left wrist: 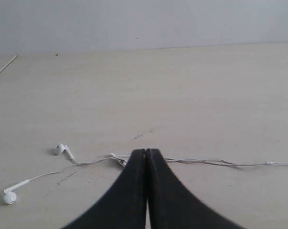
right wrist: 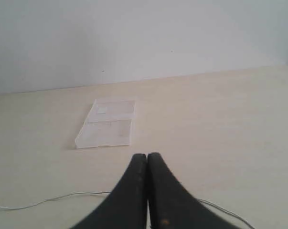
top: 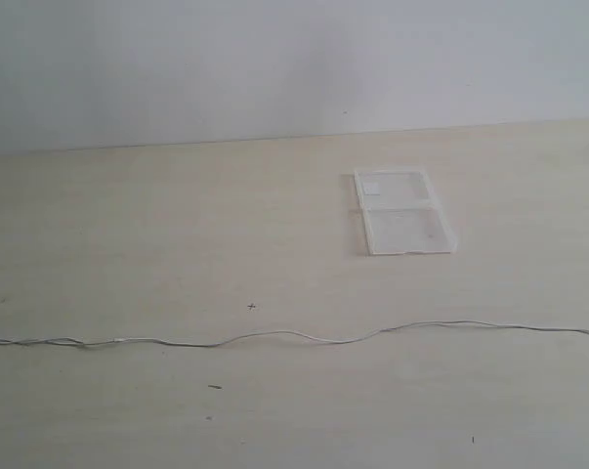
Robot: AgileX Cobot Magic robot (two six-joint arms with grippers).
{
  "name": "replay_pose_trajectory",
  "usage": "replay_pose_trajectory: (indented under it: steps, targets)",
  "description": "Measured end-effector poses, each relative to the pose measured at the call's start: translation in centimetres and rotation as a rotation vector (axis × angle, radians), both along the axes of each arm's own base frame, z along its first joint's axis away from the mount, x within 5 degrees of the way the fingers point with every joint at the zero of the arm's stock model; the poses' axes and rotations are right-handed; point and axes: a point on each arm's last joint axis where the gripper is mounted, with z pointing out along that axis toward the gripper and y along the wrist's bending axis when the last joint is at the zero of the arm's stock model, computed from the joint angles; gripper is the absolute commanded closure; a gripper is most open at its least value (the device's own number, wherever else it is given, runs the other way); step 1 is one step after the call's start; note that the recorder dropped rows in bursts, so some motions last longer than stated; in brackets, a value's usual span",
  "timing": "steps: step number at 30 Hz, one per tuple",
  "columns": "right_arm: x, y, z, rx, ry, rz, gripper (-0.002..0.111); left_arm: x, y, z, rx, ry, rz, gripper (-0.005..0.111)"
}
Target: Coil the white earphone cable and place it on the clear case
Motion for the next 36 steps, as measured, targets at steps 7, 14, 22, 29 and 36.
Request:
replay_pose_trajectory:
  steps: [7,14,22,29,36]
  targets:
    - [0.0,0.0,0.0,-0.006,0.000,-0.001,0.108,0.0,0.0,0.0,0.000,0.000,0.000,0.107]
    - [0.1,-0.2,0.3,-0.091,-0.040,-0.009,0.108,0.0,0.0,0.0,0.000,0.000,0.000,0.107]
    - [0.2,-0.2,2.3,-0.044,-0.259,-0.018,0.108,0.0,0.0,0.0,0.000,0.000,0.000,0.107]
    - [-0.2,-0.3,4.2,0.073,-0.463,-0.035,0.108,0.0,0.0,0.0,0.000,0.000,0.000,0.107]
    - [-0.7,-0.6,5.8,0.279,-0.621,-0.028,0.108,0.0,0.0,0.0,0.000,0.000,0.000,0.107]
